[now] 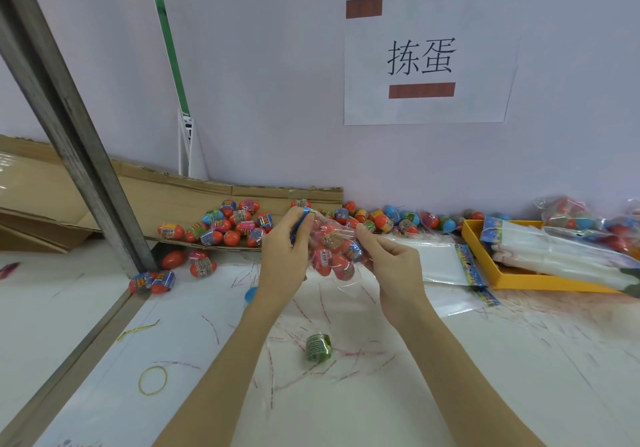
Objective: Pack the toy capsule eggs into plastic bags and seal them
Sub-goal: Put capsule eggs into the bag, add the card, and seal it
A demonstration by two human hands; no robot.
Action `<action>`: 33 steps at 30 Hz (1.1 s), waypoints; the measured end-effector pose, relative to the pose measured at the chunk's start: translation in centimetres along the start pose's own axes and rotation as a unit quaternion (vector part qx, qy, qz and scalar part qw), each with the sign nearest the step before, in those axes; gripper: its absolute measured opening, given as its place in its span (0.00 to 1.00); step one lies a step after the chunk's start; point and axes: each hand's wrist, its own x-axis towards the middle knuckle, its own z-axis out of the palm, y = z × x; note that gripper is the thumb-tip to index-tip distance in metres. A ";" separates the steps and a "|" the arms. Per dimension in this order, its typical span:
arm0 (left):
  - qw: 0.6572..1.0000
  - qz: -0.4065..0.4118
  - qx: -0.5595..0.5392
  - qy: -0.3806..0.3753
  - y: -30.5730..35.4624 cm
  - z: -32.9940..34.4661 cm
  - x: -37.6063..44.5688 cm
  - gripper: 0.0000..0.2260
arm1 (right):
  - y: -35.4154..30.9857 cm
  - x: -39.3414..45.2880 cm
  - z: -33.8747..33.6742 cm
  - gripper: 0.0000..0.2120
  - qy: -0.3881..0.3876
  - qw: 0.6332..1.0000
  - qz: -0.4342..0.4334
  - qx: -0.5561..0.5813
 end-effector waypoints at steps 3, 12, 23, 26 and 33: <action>1.000 0.005 -0.003 0.006 0.2 -0.1 -0.1 0.10 | 0.0 0.0 -0.1 0.14 -0.004 1.000 -0.006 -0.010; 0.993 -0.059 -0.047 0.085 -0.2 -1.1 0.4 0.14 | 0.1 -0.3 -1.2 0.14 -0.275 0.955 0.076 -0.081; 0.983 -0.094 -0.155 0.029 -1.1 -1.6 0.7 0.10 | -0.7 0.1 -2.1 0.17 -0.317 0.937 0.062 -0.135; 0.983 -0.085 -0.159 0.022 -0.8 -1.4 0.6 0.09 | -0.7 0.1 -1.6 0.20 -0.255 0.962 0.052 -0.081; 0.993 -0.064 -0.098 -0.005 -0.5 -1.0 0.4 0.14 | -0.3 0.1 -0.7 0.10 -0.060 0.998 0.012 0.033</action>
